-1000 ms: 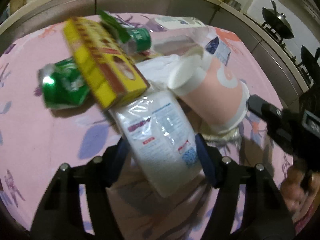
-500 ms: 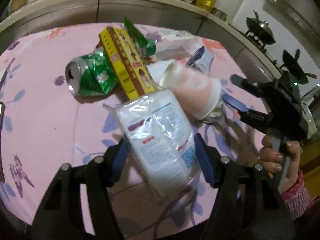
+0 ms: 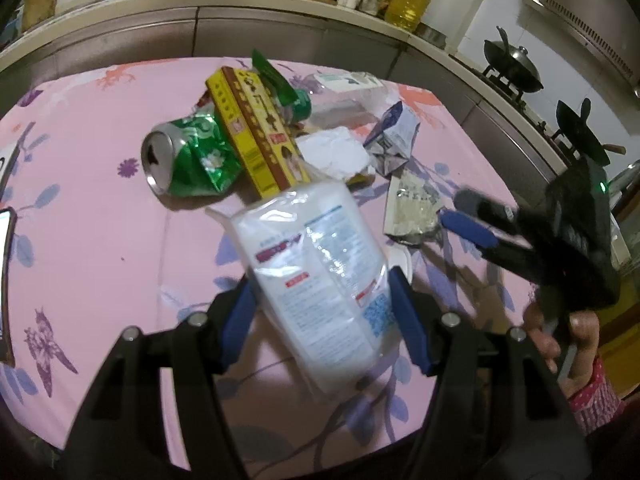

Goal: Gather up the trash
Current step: 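Carry the cup and tissue pack with both tools over the beige bin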

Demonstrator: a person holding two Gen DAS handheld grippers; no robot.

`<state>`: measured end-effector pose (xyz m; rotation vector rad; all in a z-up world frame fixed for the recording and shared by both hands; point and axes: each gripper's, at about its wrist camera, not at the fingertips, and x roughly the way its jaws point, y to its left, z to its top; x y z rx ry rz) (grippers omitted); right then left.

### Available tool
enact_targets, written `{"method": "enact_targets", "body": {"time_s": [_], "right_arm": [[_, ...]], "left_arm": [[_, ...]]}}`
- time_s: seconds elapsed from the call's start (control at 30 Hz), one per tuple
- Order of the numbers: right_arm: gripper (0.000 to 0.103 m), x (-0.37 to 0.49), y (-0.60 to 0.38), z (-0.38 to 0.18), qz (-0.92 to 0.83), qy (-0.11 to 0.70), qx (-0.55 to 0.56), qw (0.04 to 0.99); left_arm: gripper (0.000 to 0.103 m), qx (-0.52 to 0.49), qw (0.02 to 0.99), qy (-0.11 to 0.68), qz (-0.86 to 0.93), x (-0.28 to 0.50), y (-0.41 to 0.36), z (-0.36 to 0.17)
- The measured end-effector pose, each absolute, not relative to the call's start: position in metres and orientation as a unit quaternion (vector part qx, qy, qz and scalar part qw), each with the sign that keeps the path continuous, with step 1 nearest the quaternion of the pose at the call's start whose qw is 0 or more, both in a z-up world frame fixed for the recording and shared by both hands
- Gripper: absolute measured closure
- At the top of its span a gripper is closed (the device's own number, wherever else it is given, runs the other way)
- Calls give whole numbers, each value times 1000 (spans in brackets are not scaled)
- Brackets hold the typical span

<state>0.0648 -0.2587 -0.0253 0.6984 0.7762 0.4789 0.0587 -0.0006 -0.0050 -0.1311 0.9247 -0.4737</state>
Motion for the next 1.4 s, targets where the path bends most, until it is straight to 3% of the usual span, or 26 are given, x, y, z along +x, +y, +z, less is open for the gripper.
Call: {"method": "enact_targets", "body": {"time_s": [0.17, 0.4, 0.47, 0.53, 0.8, 1.1, 1.2, 1.4], "right_arm": [[62, 46, -245, -31, 233, 396, 254, 851], [66, 65, -225, -48, 311, 422, 364, 770], [90, 80, -220, -54, 317, 431, 390, 749], [103, 88, -221, -59, 321, 431, 415, 734], [103, 45, -281, -4, 299, 332, 386, 807], [103, -67, -483, 12, 47, 168, 409, 895], [103, -87, -537, 1, -38, 157, 409, 898], [102, -74, -604, -47, -122, 219, 419, 872]], "left_arm": [[40, -67, 865, 441, -228, 58, 2, -5], [40, -57, 868, 438, -229, 53, 0, -5], [40, -52, 869, 436, -230, 51, -1, -5], [40, -50, 869, 435, -229, 50, -2, -5], [41, -25, 865, 410, -289, 55, -49, 30], [40, 64, 793, 373, -478, 75, -276, 69], [39, 69, 762, 382, -519, 83, -349, 66], [34, 102, 718, 435, -534, 103, -474, 15]]}}
